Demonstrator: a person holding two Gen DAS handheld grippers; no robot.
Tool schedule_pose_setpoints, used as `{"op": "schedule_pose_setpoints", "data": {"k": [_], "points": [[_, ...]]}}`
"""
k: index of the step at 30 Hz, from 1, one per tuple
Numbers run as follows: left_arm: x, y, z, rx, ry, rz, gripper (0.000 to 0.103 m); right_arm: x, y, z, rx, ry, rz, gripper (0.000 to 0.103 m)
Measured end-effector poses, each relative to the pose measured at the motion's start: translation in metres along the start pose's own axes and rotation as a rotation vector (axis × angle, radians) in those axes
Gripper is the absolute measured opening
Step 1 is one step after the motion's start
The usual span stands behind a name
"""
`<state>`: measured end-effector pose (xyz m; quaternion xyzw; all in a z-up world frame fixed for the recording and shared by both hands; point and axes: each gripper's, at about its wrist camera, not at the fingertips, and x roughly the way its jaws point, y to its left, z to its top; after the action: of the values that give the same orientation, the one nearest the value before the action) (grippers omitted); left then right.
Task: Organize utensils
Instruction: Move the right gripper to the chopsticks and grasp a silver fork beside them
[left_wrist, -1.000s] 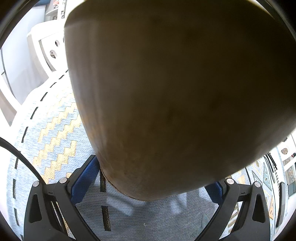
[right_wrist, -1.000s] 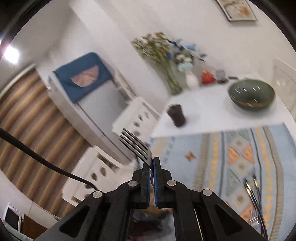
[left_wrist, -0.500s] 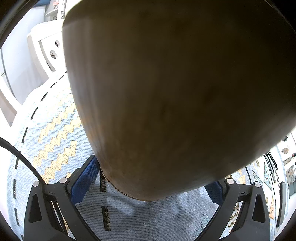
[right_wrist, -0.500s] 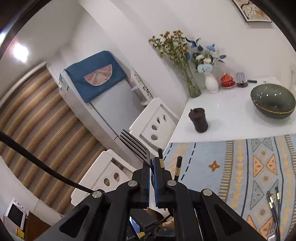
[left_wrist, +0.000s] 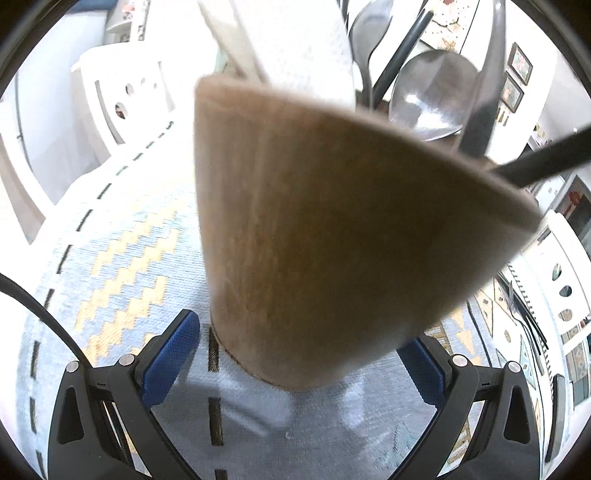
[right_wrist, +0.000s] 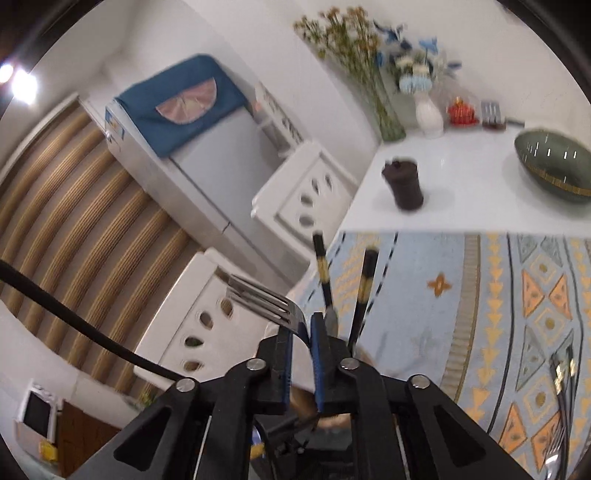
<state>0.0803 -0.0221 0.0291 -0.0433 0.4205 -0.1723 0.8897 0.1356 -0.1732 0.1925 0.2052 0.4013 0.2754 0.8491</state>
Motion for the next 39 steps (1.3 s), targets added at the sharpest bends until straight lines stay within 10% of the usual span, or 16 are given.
{"op": "schedule_pose_setpoints", "data": {"k": [7,15,26,39], "points": [[-0.013,-0.001,-0.009,-0.006,-0.052,0.05,0.102,-0.036,-0.002,-0.001,0.022,-0.08,0.033,0.053],[-0.015,-0.02,-0.013,0.077,-0.078,0.098,0.088,-0.091,-0.038,-0.016,0.065,-0.126,-0.138,0.053],[-0.019,-0.023,-0.012,0.097,-0.07,0.128,0.088,-0.167,-0.165,-0.066,0.436,-0.175,-0.323,0.053],[-0.005,-0.018,-0.006,0.076,-0.033,0.107,0.089,-0.132,-0.214,-0.096,0.446,0.044,-0.613,0.034]]}}
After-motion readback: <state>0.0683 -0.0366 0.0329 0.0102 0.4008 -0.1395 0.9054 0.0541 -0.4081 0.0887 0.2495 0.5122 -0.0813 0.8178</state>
